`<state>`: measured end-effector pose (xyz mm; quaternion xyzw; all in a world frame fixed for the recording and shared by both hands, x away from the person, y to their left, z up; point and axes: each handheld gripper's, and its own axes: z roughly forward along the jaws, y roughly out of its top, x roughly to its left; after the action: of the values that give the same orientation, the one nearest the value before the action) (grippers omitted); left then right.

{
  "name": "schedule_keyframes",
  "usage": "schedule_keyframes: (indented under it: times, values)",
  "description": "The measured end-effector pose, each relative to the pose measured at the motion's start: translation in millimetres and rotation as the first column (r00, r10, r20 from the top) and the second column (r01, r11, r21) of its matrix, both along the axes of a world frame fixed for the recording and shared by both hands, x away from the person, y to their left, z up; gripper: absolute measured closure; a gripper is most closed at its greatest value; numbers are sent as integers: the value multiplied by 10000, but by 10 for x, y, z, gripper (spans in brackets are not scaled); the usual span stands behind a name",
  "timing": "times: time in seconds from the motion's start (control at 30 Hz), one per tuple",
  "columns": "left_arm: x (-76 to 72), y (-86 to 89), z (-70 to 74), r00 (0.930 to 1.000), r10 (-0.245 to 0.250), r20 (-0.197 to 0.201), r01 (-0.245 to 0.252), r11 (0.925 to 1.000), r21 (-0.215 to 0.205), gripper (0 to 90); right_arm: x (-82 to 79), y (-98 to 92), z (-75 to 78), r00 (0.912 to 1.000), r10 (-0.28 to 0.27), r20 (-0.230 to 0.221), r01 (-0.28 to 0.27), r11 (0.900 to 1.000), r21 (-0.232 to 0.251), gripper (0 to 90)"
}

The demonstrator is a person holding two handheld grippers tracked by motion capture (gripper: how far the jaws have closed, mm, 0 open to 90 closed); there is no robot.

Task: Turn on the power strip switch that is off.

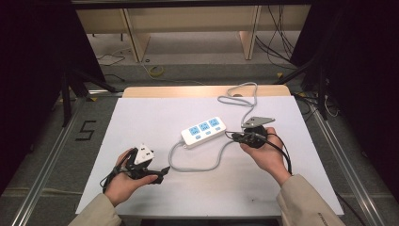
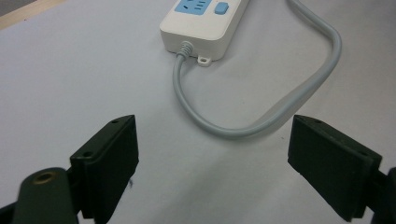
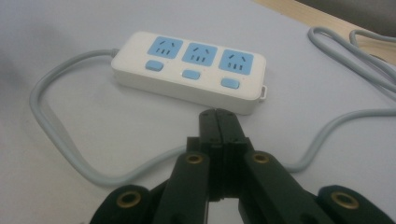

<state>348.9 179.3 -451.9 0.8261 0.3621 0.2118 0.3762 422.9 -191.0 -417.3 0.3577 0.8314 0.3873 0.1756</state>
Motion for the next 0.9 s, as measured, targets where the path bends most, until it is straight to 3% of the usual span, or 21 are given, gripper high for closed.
schedule_keyframes:
  times: [0.9]
  values:
    - [1,-1,0,10000,-18,1,18,10000,-12,159,178,139,10,9998,36,-197,-40,9998,-209,900]
